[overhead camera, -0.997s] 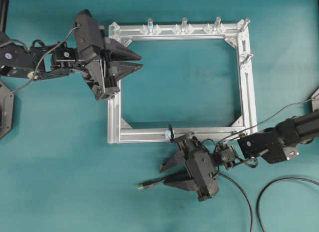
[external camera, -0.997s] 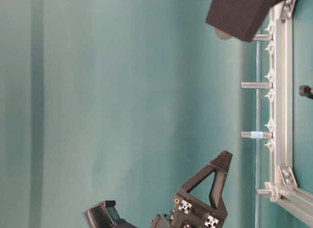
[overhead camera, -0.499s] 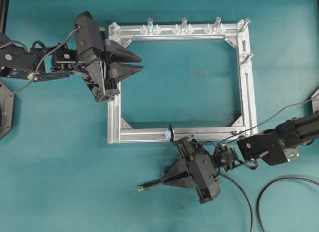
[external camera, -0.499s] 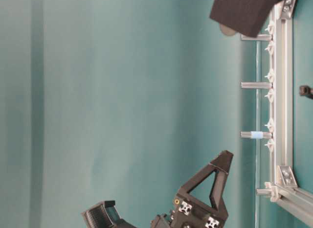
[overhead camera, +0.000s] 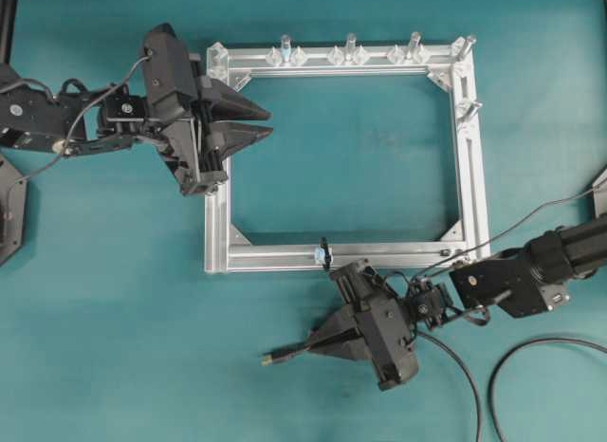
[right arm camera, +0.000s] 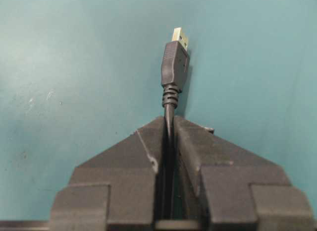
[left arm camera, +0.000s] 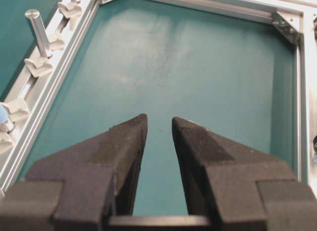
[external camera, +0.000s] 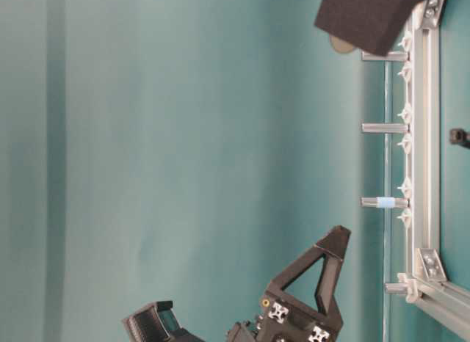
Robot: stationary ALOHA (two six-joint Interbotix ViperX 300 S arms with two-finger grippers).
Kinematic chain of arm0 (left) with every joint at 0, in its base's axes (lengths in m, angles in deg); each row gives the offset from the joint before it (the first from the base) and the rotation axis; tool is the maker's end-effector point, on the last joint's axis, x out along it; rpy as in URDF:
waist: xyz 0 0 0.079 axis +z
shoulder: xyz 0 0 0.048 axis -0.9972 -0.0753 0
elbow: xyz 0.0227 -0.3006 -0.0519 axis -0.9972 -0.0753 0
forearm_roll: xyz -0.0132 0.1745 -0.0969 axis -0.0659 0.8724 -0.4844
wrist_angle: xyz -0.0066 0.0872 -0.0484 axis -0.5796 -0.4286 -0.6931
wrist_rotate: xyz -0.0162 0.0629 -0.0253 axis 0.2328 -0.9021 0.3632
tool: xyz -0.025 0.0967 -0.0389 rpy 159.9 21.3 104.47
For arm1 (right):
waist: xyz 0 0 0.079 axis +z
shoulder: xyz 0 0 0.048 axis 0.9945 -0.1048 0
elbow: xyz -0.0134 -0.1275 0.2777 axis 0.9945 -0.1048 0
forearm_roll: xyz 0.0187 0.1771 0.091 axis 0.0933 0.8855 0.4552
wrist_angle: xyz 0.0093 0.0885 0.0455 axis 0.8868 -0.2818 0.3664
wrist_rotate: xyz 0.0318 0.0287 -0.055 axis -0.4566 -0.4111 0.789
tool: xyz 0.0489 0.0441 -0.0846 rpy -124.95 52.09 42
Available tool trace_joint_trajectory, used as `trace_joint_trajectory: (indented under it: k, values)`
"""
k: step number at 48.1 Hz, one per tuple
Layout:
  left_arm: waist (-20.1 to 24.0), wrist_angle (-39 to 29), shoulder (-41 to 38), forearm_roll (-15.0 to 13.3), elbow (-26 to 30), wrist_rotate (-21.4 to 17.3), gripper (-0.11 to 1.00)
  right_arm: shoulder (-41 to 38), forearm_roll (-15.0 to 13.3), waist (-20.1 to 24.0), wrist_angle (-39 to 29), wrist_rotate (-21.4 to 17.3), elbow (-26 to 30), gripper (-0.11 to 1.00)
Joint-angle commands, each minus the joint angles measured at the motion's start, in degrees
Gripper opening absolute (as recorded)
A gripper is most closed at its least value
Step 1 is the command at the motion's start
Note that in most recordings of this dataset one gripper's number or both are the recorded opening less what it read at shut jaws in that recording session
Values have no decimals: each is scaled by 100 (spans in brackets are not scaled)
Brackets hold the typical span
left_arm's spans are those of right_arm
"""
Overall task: Insert the wire through the string loop located in the center.
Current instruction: 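Lift the USB cable plug-up with the right gripper, then carry the cable right and toward the frame's bottom rail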
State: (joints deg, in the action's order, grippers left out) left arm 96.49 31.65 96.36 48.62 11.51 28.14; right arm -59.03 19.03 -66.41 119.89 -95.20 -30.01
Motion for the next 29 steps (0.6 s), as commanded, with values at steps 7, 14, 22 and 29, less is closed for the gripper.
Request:
trace_joint_trajectory:
  k: [7,14,22,29]
  values:
    - [-35,26,114,9,44,9,31,413,-26,79,-70,0,-26,8]
    - [-62,26,114,9,35,9,31,791,-18,79,-62,9,-149,8]
    - [-88,26,114,9,18,9,31,1230,-18,79,-97,9,-457,8]
    - [-105,26,114,9,9,9,31,1547,26,79,-237,9,-756,8]
